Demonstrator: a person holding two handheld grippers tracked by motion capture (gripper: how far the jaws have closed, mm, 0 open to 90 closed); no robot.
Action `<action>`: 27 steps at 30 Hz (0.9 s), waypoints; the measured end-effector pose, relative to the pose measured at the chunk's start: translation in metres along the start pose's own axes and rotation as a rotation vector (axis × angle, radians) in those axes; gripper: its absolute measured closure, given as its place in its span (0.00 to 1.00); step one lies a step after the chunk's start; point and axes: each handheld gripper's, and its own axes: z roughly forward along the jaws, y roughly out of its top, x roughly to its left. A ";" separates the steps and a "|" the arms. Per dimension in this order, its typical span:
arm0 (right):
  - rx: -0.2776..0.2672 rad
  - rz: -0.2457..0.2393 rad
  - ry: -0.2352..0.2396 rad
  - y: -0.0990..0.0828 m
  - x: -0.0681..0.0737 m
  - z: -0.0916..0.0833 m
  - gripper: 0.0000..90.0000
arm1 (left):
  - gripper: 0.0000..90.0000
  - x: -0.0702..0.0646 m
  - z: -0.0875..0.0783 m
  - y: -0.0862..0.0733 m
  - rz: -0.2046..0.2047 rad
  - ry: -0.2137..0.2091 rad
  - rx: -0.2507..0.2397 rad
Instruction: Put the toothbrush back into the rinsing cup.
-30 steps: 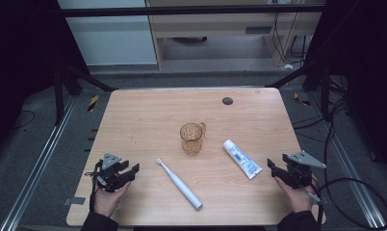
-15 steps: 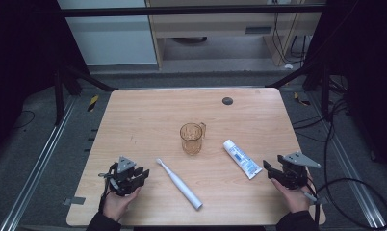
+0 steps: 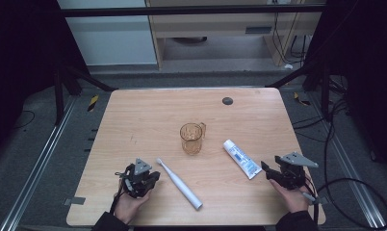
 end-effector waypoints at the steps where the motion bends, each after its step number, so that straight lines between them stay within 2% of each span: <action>1: 0.000 0.000 0.000 0.000 0.000 0.000 0.44 | 0.96 -0.001 0.001 0.001 0.005 -0.002 0.001; 11: 0.012 -0.010 0.004 0.000 0.002 0.003 0.44 | 0.99 -0.014 0.015 0.006 0.035 -0.022 0.026; 12: 0.017 0.000 0.009 0.000 0.003 0.003 0.44 | 0.99 -0.014 0.016 0.006 0.035 -0.022 0.029; 27: 0.023 -0.012 0.008 -0.001 0.003 0.007 0.44 | 0.99 -0.017 0.027 0.009 0.049 -0.028 0.039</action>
